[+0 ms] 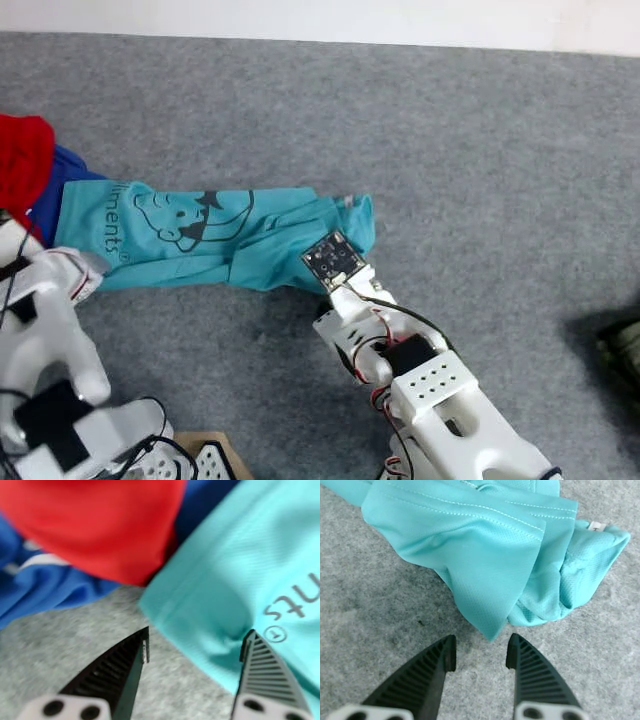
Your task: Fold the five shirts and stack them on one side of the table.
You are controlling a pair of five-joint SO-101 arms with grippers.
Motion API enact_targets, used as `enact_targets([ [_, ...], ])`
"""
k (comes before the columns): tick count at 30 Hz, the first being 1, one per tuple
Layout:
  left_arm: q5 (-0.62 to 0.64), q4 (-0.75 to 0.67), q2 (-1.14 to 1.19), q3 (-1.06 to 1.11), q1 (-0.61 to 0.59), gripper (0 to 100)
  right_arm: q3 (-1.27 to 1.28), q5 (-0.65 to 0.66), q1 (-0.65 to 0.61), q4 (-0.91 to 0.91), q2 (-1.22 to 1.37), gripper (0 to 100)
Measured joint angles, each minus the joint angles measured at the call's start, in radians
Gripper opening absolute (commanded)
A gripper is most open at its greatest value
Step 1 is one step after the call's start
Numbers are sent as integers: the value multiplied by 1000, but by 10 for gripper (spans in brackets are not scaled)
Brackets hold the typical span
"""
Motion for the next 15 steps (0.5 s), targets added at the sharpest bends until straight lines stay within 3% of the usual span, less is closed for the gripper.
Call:
enact_targets([
  [15,23,-3,353,-296,58,305,0,0,0,0,0,176],
])
